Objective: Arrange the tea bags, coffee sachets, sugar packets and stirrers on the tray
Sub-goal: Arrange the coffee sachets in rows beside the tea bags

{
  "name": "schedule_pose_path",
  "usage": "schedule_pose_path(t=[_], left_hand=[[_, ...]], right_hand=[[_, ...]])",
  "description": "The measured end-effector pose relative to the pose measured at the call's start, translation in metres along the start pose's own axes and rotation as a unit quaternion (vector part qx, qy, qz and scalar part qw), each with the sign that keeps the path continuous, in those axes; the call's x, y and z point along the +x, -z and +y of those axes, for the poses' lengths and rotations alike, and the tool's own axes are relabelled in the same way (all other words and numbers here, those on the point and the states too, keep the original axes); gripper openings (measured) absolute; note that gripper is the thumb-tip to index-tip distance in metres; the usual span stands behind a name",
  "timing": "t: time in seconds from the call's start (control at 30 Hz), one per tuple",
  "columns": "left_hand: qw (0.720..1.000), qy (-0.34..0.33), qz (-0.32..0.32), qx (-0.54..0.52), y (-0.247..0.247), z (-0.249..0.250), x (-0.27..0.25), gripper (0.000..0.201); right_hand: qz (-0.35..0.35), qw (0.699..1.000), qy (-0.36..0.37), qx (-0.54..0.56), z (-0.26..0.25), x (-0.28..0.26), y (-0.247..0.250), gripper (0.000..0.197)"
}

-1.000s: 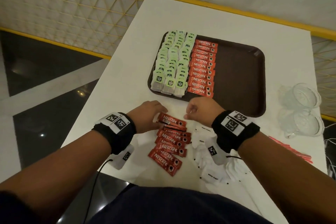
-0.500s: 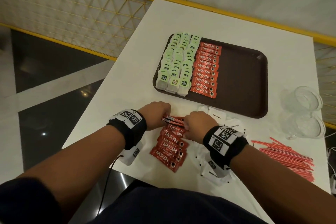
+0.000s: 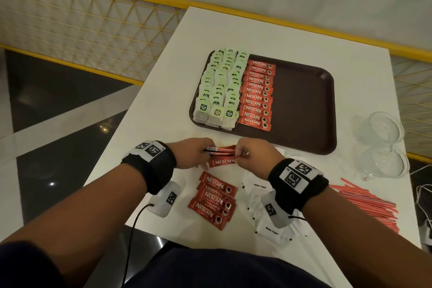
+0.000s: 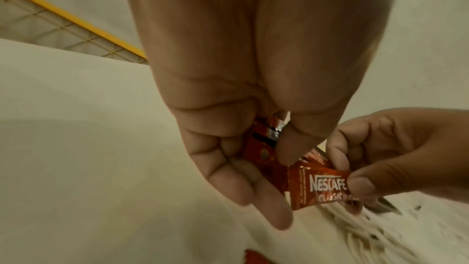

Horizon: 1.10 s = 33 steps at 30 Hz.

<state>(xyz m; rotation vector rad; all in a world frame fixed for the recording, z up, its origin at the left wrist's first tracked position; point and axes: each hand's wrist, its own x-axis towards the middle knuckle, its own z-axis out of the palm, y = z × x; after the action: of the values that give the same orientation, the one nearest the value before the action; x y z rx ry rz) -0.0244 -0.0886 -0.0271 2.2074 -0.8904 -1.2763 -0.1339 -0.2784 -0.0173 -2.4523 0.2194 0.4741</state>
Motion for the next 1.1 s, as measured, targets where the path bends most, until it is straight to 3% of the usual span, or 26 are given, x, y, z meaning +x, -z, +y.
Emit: schedule_pose_path(t=[0.23,0.43,0.57,0.8,0.97,1.1], left_hand=[[0.976,0.036,-0.041,-0.209,0.006,0.018,0.002,0.023],[0.997,-0.013,-0.041,-0.068,0.004,0.018,0.017,0.023],[0.993,-0.044,-0.007,-0.109,0.009,0.016,0.023,0.031],[0.977,-0.043,0.100,-0.186,0.037,0.000,0.025,0.015],[0.974,-0.028,0.119,-0.190,0.046,-0.010,0.027,0.030],[0.975,-0.031,0.113,-0.190,0.048,-0.008,0.033,0.028]], right_hand=[[0.020,0.999,0.011,0.032,0.007,0.005,0.013,0.007],[0.032,0.994,-0.043,0.093,0.012,0.006,0.028,0.014],[0.074,0.980,-0.091,0.161,0.026,0.009,0.035,0.015],[0.143,0.938,-0.172,0.263,0.059,0.017,0.043,0.010],[0.146,0.957,-0.190,0.164,0.068,0.034,0.032,0.015],[0.123,0.964,-0.197,0.126,0.066,0.043,0.032,0.019]])
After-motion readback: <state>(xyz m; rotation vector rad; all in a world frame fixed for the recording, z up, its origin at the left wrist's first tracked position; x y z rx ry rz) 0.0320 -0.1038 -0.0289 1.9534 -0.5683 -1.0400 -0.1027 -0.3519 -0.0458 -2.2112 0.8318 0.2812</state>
